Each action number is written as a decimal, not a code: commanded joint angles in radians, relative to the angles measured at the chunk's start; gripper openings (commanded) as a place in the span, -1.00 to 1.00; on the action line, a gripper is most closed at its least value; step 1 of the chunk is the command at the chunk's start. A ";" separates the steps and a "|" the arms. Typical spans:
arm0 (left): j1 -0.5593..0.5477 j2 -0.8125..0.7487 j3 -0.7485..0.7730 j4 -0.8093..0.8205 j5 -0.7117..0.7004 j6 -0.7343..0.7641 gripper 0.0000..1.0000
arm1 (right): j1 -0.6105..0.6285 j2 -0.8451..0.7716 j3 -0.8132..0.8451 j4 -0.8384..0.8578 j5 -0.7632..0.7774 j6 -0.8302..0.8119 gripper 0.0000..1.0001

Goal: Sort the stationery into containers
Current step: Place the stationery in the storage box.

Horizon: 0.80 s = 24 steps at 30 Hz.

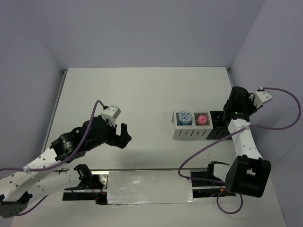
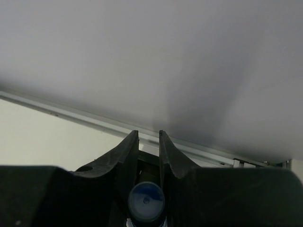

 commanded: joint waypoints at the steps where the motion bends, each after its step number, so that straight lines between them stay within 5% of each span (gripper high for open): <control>1: -0.006 -0.010 -0.003 0.024 -0.002 0.008 0.99 | -0.002 0.039 -0.003 0.042 0.035 0.050 -0.77; 10: -0.009 0.048 0.003 0.023 -0.001 0.010 0.99 | -0.002 0.003 -0.031 0.037 0.027 0.081 -0.74; 11: -0.008 0.051 0.005 0.021 -0.002 0.008 0.99 | -0.002 -0.006 -0.032 0.057 0.018 0.067 -0.62; 12: -0.009 0.054 0.005 0.021 -0.004 0.008 0.99 | -0.001 -0.011 -0.032 0.057 0.014 0.061 -0.18; 15: -0.009 0.056 0.003 0.023 -0.007 0.008 0.99 | -0.002 -0.011 -0.028 0.033 0.000 0.077 0.69; 17: -0.008 0.059 0.003 0.023 -0.008 0.005 0.99 | -0.001 -0.006 -0.019 0.010 -0.006 0.087 0.99; 24: -0.008 0.081 0.026 0.000 -0.110 -0.025 0.99 | 0.065 -0.019 0.095 -0.125 -0.043 0.092 0.99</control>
